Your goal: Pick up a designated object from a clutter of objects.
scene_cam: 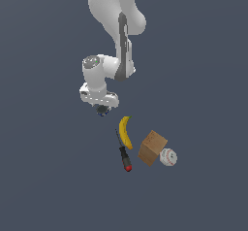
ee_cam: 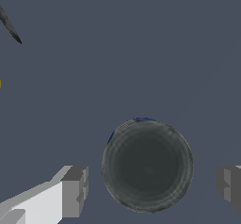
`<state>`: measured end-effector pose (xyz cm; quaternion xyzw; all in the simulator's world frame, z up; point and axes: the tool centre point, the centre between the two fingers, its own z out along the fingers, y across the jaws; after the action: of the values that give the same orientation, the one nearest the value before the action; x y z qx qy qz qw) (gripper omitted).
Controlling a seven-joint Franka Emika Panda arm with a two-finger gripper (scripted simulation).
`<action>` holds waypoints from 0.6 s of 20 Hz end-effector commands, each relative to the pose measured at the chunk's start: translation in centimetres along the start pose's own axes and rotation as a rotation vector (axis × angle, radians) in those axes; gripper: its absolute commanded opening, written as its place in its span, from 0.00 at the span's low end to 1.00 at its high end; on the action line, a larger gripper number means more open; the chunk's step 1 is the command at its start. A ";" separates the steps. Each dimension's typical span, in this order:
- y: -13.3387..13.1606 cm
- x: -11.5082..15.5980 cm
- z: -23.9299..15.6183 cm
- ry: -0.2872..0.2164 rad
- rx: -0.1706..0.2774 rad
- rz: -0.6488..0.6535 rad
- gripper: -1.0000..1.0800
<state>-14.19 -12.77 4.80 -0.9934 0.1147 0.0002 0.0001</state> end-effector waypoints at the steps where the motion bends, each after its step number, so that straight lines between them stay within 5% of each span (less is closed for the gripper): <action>1: 0.0 -0.1 1.0 0.000 0.000 0.000 0.96; 12: 0.0 0.0 3.4 0.000 0.000 0.001 0.96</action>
<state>-14.28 -12.79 1.45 -0.9933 0.1153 0.0005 0.0003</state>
